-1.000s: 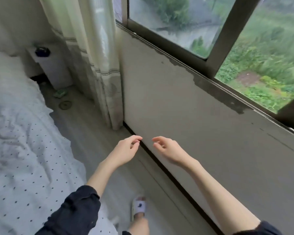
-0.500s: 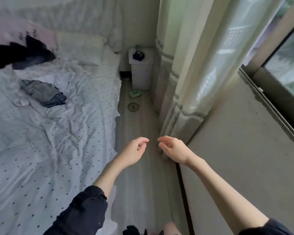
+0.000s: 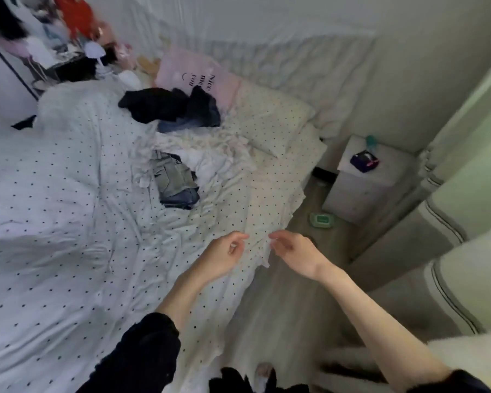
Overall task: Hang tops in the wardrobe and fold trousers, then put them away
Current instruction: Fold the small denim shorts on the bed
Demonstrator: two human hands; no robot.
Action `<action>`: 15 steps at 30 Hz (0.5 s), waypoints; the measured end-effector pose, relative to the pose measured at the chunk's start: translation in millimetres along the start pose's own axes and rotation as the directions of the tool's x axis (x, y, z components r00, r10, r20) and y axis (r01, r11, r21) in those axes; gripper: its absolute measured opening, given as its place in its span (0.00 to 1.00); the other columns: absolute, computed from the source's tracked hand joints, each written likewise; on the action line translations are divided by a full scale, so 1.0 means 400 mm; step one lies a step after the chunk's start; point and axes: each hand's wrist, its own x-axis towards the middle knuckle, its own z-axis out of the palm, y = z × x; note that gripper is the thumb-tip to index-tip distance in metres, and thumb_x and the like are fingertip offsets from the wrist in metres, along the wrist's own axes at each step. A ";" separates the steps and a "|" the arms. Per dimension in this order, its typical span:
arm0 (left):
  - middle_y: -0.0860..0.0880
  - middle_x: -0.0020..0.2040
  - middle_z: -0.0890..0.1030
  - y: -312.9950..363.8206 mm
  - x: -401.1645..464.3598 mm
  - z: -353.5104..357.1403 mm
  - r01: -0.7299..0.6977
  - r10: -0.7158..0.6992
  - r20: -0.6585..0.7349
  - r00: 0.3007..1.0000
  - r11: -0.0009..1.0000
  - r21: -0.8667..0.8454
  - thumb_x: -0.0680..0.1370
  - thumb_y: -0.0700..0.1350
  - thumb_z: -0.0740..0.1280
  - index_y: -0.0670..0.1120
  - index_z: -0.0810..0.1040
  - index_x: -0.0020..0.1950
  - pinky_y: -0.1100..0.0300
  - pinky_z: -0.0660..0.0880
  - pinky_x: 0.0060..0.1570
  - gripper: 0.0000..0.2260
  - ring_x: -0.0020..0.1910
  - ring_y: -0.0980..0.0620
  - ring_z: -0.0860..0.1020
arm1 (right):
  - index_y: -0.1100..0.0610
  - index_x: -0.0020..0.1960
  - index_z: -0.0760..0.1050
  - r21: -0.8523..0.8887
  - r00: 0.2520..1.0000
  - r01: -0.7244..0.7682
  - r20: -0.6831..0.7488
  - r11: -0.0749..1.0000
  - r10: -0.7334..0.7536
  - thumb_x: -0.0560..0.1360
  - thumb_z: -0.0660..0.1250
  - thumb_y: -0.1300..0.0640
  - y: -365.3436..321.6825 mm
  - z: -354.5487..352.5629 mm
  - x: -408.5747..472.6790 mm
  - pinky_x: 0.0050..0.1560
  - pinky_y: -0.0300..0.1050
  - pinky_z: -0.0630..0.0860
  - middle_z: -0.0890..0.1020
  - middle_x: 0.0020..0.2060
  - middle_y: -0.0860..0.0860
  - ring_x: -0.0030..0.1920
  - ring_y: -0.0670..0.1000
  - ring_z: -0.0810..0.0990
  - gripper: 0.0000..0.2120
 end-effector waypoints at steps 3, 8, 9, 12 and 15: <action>0.55 0.58 0.76 -0.009 0.098 -0.073 0.093 -0.095 -0.108 0.990 0.995 -0.024 0.82 0.47 0.58 0.51 0.73 0.66 0.80 0.66 0.41 0.13 0.51 0.58 0.74 | 0.54 0.66 0.71 0.013 0.995 0.064 0.082 0.998 -0.065 0.81 0.55 0.56 -0.038 -0.052 0.168 0.59 0.44 0.72 0.80 0.57 0.54 0.57 0.53 0.78 0.15; 0.48 0.60 0.78 -0.065 0.314 -0.155 0.218 -0.228 -0.232 0.946 0.973 -0.071 0.82 0.44 0.58 0.48 0.74 0.65 0.69 0.70 0.48 0.13 0.52 0.53 0.76 | 0.52 0.67 0.70 -0.028 0.952 0.165 0.266 0.986 -0.151 0.81 0.55 0.53 -0.081 -0.081 0.485 0.51 0.36 0.70 0.78 0.61 0.51 0.56 0.48 0.76 0.16; 0.48 0.60 0.78 -0.076 0.357 -0.164 0.233 -0.244 -0.237 0.940 0.970 -0.073 0.82 0.44 0.58 0.47 0.74 0.65 0.70 0.70 0.47 0.13 0.52 0.53 0.76 | 0.53 0.67 0.70 -0.036 0.944 0.178 0.287 0.983 -0.161 0.81 0.55 0.53 -0.083 -0.084 0.542 0.50 0.34 0.69 0.78 0.61 0.51 0.56 0.47 0.76 0.16; 0.47 0.61 0.77 -0.113 0.489 -0.196 0.295 -0.308 -0.254 0.917 0.951 -0.087 0.82 0.43 0.57 0.46 0.73 0.66 0.65 0.69 0.51 0.13 0.56 0.50 0.76 | 0.53 0.68 0.69 -0.082 0.920 0.198 0.360 0.977 -0.156 0.81 0.55 0.52 -0.092 -0.095 0.714 0.48 0.33 0.68 0.76 0.63 0.51 0.53 0.45 0.76 0.17; 0.45 0.62 0.77 -0.141 0.602 -0.233 0.365 -0.388 -0.277 0.879 0.922 -0.132 0.82 0.42 0.56 0.44 0.72 0.66 0.65 0.68 0.50 0.14 0.57 0.47 0.76 | 0.53 0.69 0.69 -0.080 0.898 0.189 0.417 0.979 -0.140 0.81 0.54 0.53 -0.120 -0.117 0.870 0.54 0.38 0.70 0.75 0.64 0.52 0.59 0.48 0.75 0.17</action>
